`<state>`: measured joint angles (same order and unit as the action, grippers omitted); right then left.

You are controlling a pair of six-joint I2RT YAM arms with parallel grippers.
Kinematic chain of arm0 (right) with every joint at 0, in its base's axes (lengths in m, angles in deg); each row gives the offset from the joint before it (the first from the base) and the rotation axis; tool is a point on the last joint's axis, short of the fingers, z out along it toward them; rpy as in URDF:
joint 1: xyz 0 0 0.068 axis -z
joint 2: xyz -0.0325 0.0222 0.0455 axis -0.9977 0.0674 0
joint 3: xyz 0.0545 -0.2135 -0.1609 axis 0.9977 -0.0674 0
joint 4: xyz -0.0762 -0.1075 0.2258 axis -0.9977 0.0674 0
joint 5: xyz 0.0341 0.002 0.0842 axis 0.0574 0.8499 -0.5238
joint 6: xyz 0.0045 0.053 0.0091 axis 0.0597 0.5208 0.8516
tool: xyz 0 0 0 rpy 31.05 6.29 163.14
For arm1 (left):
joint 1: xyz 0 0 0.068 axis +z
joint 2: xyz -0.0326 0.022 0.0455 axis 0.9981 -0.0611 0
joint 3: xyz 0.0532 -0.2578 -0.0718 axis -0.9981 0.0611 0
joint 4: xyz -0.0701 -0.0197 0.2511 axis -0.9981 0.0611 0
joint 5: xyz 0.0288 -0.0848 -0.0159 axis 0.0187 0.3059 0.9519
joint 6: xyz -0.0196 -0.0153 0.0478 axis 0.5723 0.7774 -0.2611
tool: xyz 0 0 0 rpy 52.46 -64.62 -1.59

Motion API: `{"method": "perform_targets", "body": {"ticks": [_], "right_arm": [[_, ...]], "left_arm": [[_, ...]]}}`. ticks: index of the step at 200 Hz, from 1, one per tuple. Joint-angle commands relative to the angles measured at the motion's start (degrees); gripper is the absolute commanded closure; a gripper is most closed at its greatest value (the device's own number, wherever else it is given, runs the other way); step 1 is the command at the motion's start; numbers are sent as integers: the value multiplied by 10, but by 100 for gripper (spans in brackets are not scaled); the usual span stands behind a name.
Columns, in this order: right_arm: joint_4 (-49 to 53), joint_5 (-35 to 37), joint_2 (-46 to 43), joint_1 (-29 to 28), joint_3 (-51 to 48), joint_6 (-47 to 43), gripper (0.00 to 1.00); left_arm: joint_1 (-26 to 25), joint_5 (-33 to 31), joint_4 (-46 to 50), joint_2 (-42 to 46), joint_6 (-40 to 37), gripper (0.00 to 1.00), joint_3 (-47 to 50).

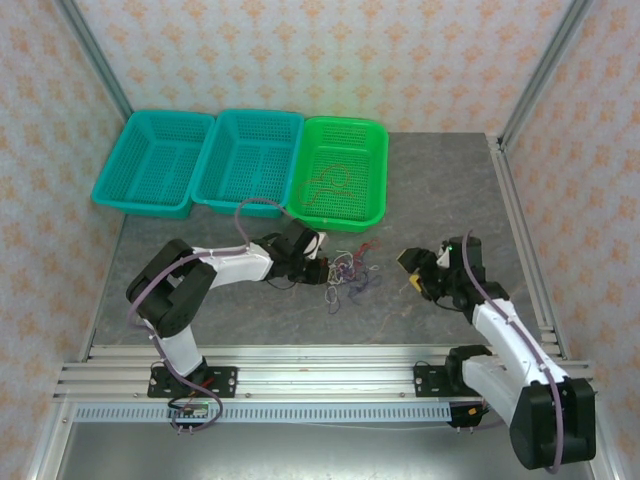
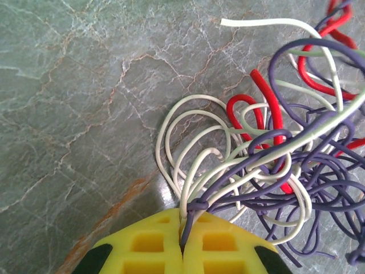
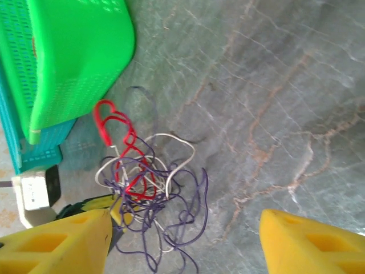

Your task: Untangle the cables

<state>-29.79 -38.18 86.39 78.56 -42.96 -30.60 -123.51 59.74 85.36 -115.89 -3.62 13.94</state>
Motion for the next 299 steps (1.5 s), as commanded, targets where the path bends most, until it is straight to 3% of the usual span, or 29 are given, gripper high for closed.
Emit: {"method": "perform_targets", "body": {"ticks": [1, 32, 58, 82, 120, 142, 164, 181, 202, 217, 252, 299], "right_arm": [[-30, 44, -24, -19, -9, 27, 35], [-94, 51, 8, -39, 13, 17, 36], [-164, 38, 96, -59, 55, 38, 37], [-170, 68, 174, -91, 107, 1, 38], [-192, 57, 298, -106, 170, -21, 52], [-181, 49, 354, -115, 203, -24, 67], [-167, 60, 365, -117, 212, -30, 68], [-160, 67, 357, -118, 203, -36, 65], [-138, 92, 340, -118, 186, -49, 42], [-140, 105, 329, -118, 170, -53, 40], [-164, 76, 353, -118, 179, -52, 51], [-200, 84, 366, -118, 181, -42, 92]], "left_arm": [[-1, -11, 13, 13, -2, 100, -3], [-4, -6, 13, 13, -7, 100, -4], [-6, -10, 16, 15, -6, 100, -5], [-9, -14, 18, 19, -6, 100, -6], [-12, -20, 24, 26, -7, 100, -4], [-12, -28, 30, 33, -5, 100, -2], [-12, -34, 31, 37, -2, 100, 0], [-12, -36, 31, 37, -2, 100, 0], [-12, -35, 32, 36, -3, 100, -1], [-12, -35, 32, 35, -4, 100, -2], [-12, -33, 30, 35, -4, 100, -3], [-12, -44, 32, 45, -5, 100, 2]]}}
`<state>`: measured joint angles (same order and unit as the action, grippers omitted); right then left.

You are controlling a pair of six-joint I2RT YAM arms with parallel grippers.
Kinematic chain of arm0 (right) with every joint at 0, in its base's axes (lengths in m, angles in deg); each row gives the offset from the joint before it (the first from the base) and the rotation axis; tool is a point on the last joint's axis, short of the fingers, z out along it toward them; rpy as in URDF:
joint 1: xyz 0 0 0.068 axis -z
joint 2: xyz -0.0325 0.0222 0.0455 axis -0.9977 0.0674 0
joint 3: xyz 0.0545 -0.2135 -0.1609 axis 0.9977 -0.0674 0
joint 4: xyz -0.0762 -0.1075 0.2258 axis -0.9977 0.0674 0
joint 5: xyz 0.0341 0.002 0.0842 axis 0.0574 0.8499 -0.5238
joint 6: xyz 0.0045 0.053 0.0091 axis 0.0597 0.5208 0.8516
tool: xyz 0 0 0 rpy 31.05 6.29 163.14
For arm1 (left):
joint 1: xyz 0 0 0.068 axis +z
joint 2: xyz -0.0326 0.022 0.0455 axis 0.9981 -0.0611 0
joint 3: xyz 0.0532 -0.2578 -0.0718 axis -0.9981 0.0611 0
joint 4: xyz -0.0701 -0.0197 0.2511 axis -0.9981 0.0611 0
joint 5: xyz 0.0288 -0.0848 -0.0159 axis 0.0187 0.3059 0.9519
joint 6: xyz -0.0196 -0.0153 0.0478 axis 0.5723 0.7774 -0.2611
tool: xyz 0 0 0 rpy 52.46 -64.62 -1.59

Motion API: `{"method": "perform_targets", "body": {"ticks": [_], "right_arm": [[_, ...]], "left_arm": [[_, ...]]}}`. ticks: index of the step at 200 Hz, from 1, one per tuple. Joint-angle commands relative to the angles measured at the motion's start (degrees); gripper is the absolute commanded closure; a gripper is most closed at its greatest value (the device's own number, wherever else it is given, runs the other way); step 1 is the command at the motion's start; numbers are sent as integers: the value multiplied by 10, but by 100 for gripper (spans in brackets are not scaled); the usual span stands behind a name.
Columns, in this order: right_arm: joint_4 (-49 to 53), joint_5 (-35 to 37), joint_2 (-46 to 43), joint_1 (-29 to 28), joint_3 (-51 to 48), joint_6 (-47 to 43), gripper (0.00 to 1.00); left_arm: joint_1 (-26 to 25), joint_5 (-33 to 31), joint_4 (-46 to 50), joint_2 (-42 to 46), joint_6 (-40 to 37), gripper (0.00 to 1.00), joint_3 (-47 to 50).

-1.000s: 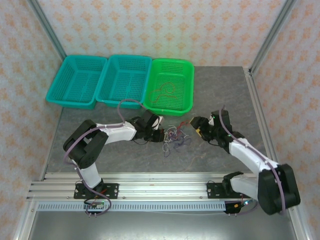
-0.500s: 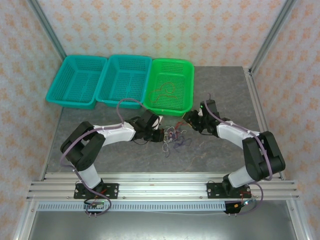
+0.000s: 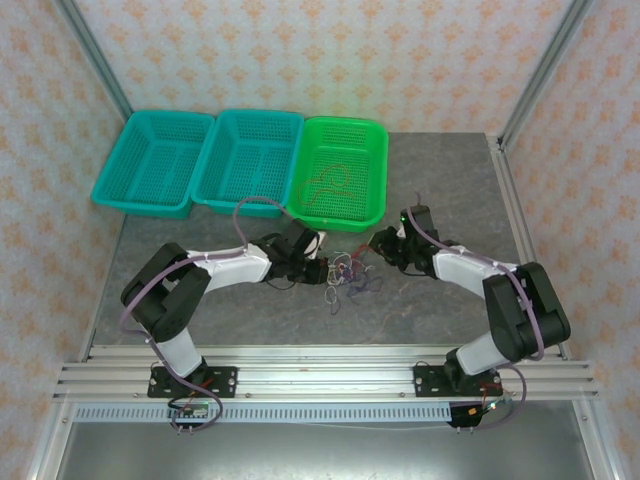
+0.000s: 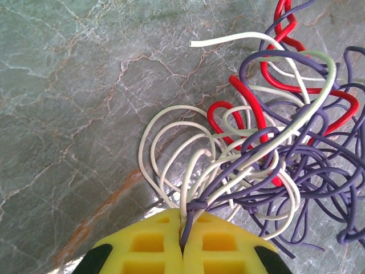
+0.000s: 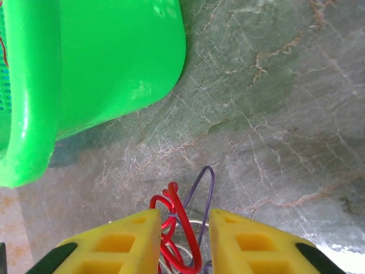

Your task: Untangle the cables

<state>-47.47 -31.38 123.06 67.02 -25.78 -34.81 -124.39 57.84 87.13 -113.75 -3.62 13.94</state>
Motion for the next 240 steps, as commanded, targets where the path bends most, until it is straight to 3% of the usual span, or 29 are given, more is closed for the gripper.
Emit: {"method": "perform_targets", "body": {"ticks": [1, 10, 38, 50, 76, 97, 130, 144, 150, 169, 181, 196, 218, 240], "right_arm": [[-23, 19, -2, -3, 9, 0, 93], [-9, 46, -22, -3, 3, -1, 100], [51, 146, -142, 4, -30, -11, 100], [86, 172, -202, 23, -47, -5, 100], [167, 172, -341, 137, -86, 29, 100], [253, 222, -435, 204, -77, 13, 100], [306, 246, -468, 251, -25, -15, 100], [271, 193, -462, 251, -12, -20, 100], [251, 161, -457, 252, -11, -16, 100], [189, 47, -433, 250, 0, 16, 100], [182, 4, -420, 240, 21, 21, 100], [188, -15, -415, 213, 47, 5, 100], [194, -16, -413, 172, 74, -13, 100], [166, -20, -404, 139, 83, 5, 100]], "left_arm": [[-3, -25, 14, 24, -5, 100, 2], [-3, -33, 20, 27, -5, 100, 5], [5, -113, 79, 42, 0, 100, 15], [21, -115, 78, 51, 6, 100, 36], [71, -66, 32, 70, 30, 100, 96], [81, -74, 48, 78, 19, 100, 101], [84, -83, 58, 81, 13, 100, 93], [84, -75, 54, 81, 8, 100, 88], [84, -66, 46, 84, 6, 91, 88], [84, -48, 29, 123, -1, 47, 90], [84, -66, 42, 167, -13, 32, 84], [84, -103, 81, 225, -35, 25, 64], [84, -130, 151, 290, -54, 23, 10], [84, -84, 169, 324, -33, 21, -28]]}}
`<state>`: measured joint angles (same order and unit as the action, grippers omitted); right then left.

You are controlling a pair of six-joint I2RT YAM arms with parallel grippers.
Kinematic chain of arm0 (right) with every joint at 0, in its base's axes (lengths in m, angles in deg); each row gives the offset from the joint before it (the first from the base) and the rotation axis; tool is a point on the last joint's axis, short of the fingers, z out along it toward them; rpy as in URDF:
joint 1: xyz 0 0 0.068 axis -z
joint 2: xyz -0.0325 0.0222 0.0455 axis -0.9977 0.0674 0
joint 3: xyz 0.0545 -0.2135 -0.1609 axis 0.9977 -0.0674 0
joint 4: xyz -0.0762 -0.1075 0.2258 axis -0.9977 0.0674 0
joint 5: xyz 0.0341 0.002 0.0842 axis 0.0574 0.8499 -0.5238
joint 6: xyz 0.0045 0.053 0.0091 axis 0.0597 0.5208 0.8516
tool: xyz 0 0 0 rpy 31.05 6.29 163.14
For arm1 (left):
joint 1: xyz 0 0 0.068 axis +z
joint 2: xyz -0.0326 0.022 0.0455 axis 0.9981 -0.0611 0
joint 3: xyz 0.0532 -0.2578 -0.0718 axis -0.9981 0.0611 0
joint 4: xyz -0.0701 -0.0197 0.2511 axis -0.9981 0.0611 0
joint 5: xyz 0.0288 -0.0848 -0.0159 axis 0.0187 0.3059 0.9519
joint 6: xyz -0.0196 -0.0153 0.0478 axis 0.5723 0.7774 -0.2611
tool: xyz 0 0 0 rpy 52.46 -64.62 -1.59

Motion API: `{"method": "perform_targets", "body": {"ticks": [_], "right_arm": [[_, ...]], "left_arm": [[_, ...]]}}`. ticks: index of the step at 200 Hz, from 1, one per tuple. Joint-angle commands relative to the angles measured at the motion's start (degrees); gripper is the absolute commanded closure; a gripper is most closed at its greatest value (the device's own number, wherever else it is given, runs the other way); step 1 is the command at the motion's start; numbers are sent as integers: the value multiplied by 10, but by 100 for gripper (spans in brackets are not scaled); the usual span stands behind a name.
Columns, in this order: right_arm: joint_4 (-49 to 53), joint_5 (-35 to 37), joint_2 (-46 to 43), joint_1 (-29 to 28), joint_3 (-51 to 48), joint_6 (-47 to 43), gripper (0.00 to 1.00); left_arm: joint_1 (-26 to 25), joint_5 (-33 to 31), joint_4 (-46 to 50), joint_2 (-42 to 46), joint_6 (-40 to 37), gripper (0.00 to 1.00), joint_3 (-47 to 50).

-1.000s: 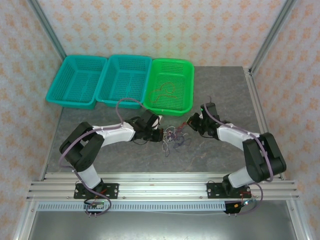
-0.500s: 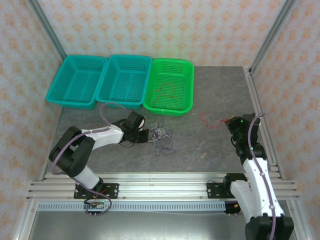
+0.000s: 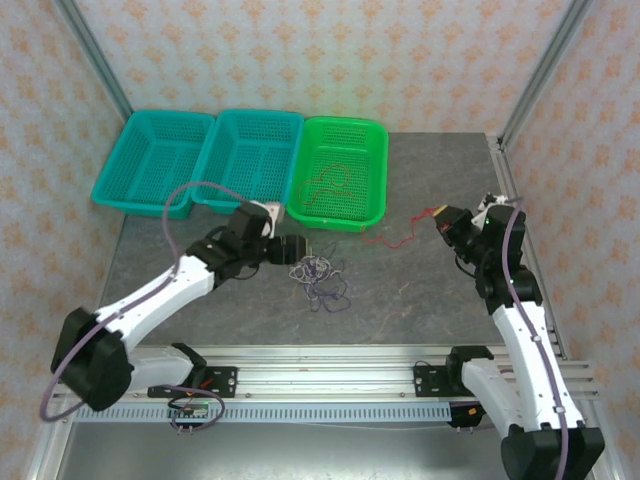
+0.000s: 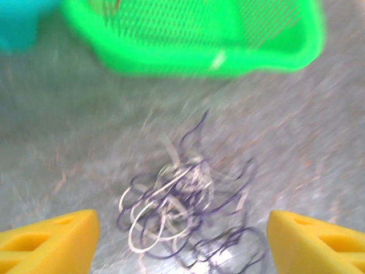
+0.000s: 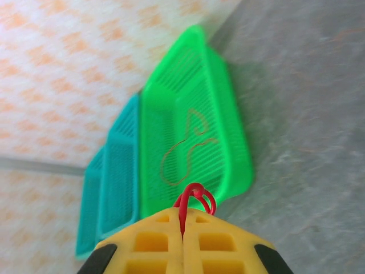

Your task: Untangle the cables

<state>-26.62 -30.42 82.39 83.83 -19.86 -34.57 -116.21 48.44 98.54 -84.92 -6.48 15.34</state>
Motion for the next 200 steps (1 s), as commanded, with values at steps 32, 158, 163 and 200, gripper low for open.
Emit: {"method": "perform_targets", "body": {"ticks": [32, 158, 163, 200], "right_arm": [[-142, 21, 67, -103, 39, 19, 100], [-161, 101, 617, -168, 402, -89, 72], [-153, 100, 620, -168, 409, -90, 67], [-95, 206, 525, -166, 386, -144, 42]], "left_arm": [[0, 131, -62, 67, 90, 19, -23], [-12, -7, 101, 209, 86, 14, 3], [-12, -9, 108, 206, 87, 14, 3], [-11, 22, 149, 152, 92, 14, -11]]}}
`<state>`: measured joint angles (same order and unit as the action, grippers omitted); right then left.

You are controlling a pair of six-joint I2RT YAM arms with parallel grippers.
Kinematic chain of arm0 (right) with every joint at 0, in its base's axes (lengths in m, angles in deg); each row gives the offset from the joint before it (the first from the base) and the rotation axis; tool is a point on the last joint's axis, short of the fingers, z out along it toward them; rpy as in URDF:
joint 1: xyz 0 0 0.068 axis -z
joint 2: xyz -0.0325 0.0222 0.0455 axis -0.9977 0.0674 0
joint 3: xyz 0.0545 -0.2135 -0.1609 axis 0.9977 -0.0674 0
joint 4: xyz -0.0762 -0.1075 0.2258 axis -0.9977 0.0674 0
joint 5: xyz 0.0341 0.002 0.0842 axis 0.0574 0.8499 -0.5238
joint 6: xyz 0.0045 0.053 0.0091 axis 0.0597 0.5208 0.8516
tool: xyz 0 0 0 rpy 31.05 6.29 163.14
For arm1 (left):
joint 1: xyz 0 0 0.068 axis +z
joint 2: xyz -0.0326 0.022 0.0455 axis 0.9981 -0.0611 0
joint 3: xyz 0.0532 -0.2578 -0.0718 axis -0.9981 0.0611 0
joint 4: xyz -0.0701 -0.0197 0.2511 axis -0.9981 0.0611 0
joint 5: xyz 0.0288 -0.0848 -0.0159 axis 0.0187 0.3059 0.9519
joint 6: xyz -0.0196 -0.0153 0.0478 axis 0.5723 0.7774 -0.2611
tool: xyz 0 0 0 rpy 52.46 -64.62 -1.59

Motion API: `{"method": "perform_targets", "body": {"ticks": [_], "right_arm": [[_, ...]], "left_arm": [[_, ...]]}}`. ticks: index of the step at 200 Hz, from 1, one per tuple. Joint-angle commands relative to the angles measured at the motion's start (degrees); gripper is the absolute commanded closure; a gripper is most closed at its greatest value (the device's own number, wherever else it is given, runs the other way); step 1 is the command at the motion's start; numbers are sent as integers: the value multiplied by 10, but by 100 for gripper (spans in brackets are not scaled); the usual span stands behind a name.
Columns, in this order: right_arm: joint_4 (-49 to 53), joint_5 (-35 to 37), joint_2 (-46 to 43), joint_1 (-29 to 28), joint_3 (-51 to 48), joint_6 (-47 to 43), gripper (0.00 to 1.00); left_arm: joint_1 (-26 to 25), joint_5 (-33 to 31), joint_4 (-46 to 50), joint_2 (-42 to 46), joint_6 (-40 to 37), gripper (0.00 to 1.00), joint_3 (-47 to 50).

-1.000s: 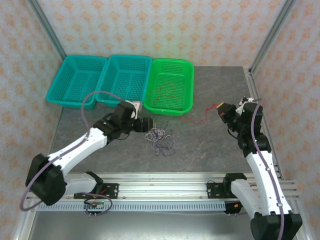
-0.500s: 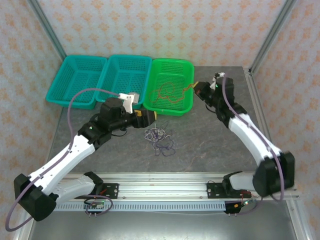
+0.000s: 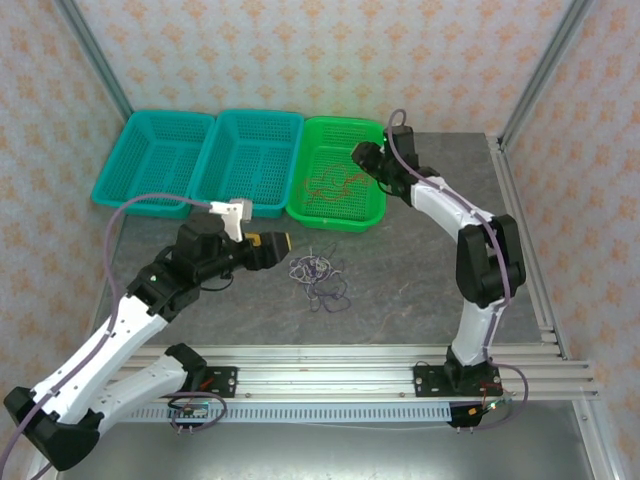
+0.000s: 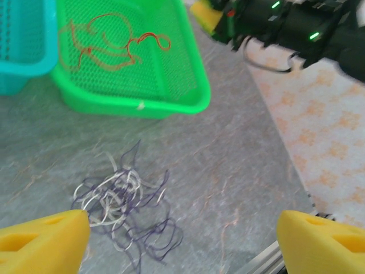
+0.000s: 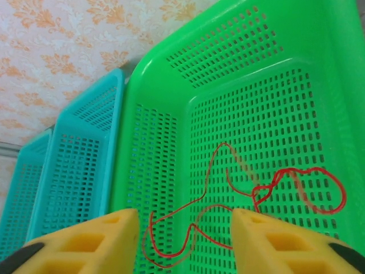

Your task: Untangle the cables

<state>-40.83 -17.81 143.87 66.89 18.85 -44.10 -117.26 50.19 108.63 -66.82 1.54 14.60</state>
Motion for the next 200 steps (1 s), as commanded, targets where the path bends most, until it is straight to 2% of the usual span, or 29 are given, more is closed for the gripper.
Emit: {"method": "perform_targets", "body": {"ticks": [1, 23, 40, 72, 106, 133, 154, 200], "right_arm": [[50, 82, -95, 3, -3, -51, 42], [110, 91, -186, 7, -32, -83, 41], [153, 63, -262, 6, -75, -72, 41], [224, -33, -412, -2, -186, -25, 41], [332, -112, -523, -14, -272, -7, 41], [355, -136, -563, -42, -321, 3, 40], [334, -143, -566, -65, -356, 29, 39], [298, -110, -549, -115, -385, 58, 39]], "left_arm": [[-1, 7, 48, -31, 12, 14, -4], [-3, 36, 39, -50, 20, 14, 10], [-14, 40, 42, -68, 17, 15, 21], [-82, 1, 57, -109, 21, 22, 33], [-154, -46, 42, -165, 79, 34, 63], [-189, -56, -13, -204, 113, 42, 82], [-204, -48, -58, -251, 119, 44, 80], [-207, -70, -111, -334, 120, 50, 71]]}}
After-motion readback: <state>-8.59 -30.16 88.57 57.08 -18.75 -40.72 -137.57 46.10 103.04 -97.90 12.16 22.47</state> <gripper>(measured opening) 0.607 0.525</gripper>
